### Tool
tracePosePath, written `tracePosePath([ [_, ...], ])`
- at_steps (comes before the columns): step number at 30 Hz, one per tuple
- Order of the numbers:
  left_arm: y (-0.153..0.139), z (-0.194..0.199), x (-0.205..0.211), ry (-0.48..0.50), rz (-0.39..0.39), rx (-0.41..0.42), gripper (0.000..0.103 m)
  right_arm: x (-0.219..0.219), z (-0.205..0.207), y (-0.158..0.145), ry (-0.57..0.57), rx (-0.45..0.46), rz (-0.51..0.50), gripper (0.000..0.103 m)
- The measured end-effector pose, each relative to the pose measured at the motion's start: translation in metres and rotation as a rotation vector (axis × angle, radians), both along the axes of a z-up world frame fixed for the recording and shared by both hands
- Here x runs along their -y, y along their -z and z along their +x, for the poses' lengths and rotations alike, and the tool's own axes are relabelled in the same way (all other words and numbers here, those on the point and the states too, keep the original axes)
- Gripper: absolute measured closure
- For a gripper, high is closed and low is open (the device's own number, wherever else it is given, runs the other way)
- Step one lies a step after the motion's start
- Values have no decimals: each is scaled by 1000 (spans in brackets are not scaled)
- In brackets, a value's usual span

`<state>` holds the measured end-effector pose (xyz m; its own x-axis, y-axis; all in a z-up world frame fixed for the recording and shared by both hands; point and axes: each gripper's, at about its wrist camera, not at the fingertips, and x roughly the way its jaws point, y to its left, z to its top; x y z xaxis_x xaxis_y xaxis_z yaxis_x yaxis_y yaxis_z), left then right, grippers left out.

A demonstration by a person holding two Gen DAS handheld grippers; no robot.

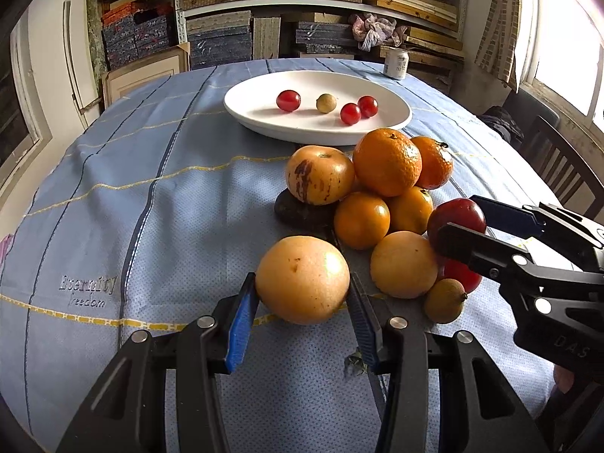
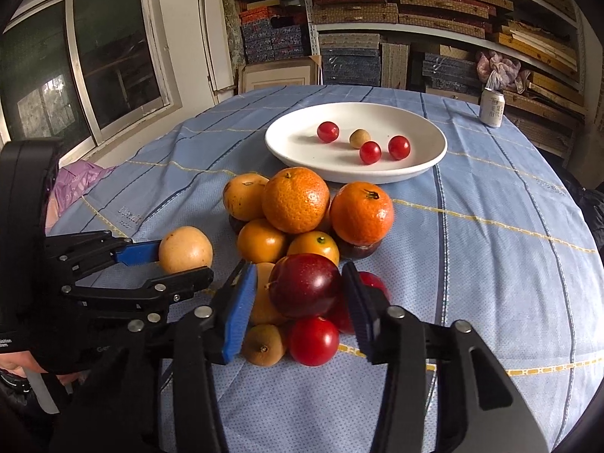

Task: Organize fruits
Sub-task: 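Close the left gripper on a pale grapefruit while the right gripper grasps a dark red plum, then lift the dark red plum toward the plate with the right gripper while the left gripper opens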

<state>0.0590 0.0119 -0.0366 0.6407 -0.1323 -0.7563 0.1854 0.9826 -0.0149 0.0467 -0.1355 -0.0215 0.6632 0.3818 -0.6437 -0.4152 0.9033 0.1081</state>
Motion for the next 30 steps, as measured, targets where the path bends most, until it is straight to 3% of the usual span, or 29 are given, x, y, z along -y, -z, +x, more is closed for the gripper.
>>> tracePosePath([
  [8, 2, 1, 1, 6, 0, -12, 56, 4, -4, -4, 10, -1, 28, 65],
  [19, -10, 0, -5, -3, -16, 16, 56, 11, -12, -32, 25, 67, 32, 65],
  [30, -52, 20, -3, -3, -70, 103, 56, 29, 19, -65, 39, 130, 58, 65],
])
